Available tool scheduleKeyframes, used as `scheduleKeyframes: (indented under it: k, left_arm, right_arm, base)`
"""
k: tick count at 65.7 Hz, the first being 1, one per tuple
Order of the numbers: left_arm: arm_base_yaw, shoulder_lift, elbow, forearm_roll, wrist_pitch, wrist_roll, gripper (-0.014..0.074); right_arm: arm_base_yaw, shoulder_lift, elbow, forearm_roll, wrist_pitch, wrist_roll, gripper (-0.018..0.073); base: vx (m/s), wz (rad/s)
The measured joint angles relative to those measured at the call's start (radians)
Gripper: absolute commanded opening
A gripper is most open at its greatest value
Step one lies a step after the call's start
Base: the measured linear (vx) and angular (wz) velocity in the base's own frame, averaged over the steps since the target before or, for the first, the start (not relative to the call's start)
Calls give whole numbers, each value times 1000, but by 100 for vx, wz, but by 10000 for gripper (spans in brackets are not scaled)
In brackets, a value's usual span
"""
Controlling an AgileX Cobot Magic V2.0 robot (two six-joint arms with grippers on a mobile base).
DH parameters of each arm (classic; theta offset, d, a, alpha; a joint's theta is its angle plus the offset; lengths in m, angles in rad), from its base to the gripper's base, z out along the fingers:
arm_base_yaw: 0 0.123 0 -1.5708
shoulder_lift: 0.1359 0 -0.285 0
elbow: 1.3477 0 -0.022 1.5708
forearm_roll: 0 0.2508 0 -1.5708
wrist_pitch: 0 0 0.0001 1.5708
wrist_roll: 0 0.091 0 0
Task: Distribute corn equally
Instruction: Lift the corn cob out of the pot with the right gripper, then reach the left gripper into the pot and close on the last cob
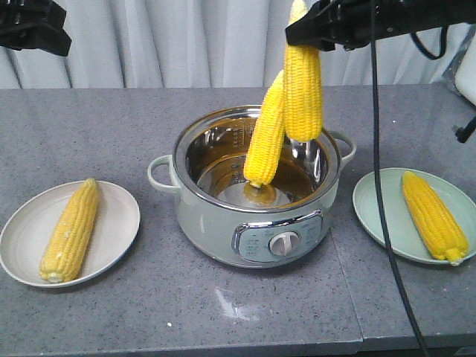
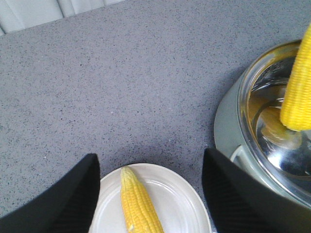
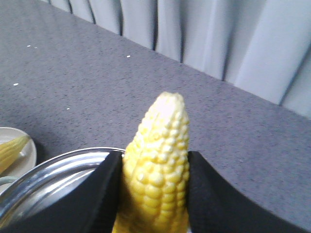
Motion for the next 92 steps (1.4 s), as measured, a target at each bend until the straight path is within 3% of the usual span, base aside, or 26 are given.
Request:
scheduleKeyframes:
  k: [19,33,41,55,66,79,92]
  left_arm:
    - [0,0,0,-6,0,0,447]
    - [0,0,0,-6,0,0,447]
    - [0,0,0,-6,-1,0,447]
    - [0,0,0,-42,-3,3,447]
    - [-20,2,0,-137,-24,88,447]
    - [-130,51,0,-302,-63,223,448]
    - [-264,161,0,-331,-130,281,499]
  right_arm:
    - [0,-151,0,-408,-1,317,212]
    - [0,-210,0,-747,133,541,218]
    - [0,-220,0,-862,232,601,222]
    - [0,-221,0,-907,301,637,223]
    - [0,-221,0,-934,301,638,223]
    - [0,-223,0,-935,303,638,223]
    - [0,-223,0,-935,304,638,223]
  base:
    - [0,0]
    - [0,0]
    - [0,0]
    - [0,0]
    - [0,0]
    - [0,0]
    - [0,0]
